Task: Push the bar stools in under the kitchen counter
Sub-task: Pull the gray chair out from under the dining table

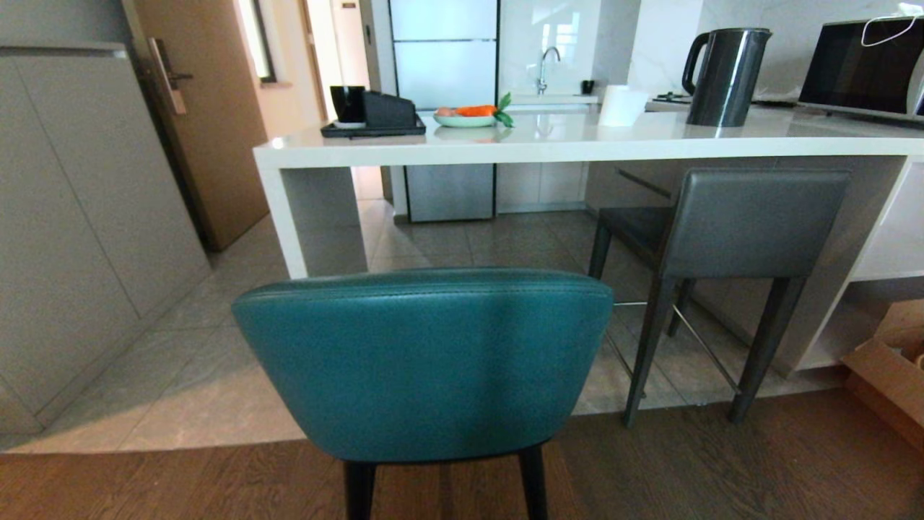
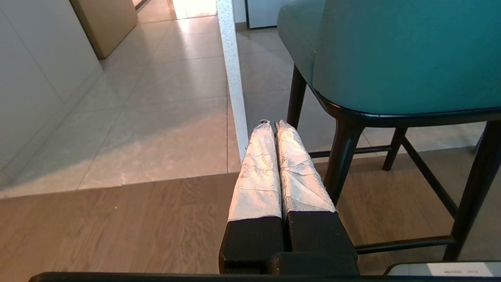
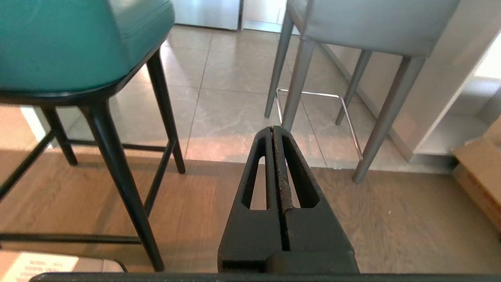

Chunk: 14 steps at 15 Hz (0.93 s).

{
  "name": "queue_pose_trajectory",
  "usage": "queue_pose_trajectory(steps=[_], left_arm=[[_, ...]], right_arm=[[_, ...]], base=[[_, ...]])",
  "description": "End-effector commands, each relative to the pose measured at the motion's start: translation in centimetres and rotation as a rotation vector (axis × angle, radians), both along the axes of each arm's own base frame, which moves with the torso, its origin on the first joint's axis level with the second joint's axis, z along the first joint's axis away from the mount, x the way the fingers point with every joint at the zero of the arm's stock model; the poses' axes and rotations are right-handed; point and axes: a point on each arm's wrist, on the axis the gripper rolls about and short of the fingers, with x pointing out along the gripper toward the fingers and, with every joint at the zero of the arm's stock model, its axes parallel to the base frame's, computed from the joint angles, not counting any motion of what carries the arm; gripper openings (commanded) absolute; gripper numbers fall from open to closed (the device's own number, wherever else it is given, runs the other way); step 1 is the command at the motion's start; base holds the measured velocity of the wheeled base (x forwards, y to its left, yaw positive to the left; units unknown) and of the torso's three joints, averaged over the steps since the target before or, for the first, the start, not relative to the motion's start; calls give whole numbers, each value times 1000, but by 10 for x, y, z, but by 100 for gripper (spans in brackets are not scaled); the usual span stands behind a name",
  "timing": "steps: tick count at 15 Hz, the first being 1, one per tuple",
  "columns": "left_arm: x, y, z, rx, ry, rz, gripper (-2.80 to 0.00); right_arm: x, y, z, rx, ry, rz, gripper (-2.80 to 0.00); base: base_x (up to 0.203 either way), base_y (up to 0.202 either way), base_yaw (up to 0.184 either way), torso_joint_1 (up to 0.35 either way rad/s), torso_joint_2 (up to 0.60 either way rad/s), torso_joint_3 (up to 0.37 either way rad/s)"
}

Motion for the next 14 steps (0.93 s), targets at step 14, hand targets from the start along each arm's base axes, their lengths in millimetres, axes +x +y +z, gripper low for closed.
queue_pose_trajectory(steps=[14], left_arm=[[0,0,0,0,5,0,-280]], right_arm=[[0,0,-2,35,13,3,-280]], base=[[0,0,0,0,0,0]])
